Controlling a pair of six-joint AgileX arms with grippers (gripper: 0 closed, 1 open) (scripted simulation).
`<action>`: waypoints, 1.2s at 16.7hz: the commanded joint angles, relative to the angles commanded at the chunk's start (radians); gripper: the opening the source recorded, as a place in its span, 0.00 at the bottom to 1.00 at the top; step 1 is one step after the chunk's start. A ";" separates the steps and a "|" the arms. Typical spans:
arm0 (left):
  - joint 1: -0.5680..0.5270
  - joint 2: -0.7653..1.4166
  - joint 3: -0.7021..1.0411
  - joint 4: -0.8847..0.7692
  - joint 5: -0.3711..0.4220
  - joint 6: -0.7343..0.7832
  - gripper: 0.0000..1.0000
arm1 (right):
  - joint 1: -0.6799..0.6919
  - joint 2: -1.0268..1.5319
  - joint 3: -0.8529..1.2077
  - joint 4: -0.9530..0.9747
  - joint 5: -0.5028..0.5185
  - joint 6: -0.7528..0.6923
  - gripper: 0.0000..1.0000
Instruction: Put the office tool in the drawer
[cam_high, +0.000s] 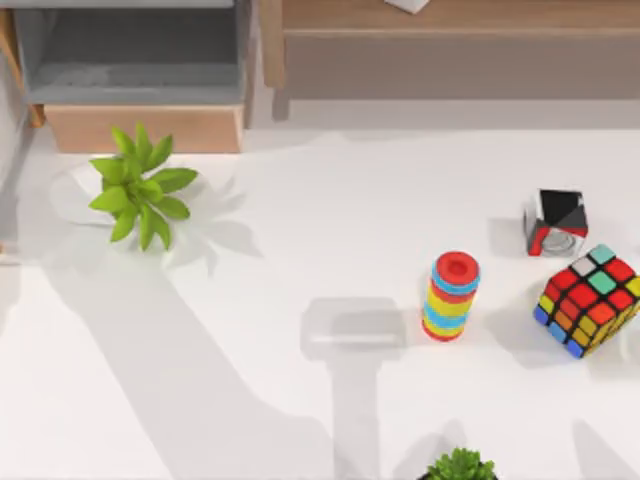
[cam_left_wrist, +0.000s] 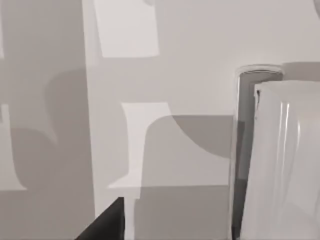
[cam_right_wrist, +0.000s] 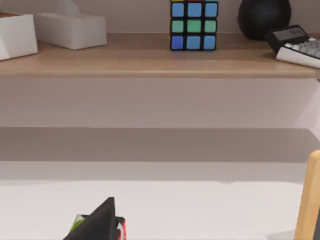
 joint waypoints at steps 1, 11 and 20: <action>0.000 0.000 0.000 0.000 0.000 0.000 1.00 | 0.000 0.000 0.000 0.000 0.000 0.000 1.00; 0.025 -0.157 -0.126 0.276 0.124 0.141 1.00 | 0.000 0.000 0.000 0.000 0.000 0.000 1.00; 0.264 -0.429 -0.579 1.109 0.342 0.631 1.00 | 0.000 0.000 0.000 0.000 0.000 0.000 1.00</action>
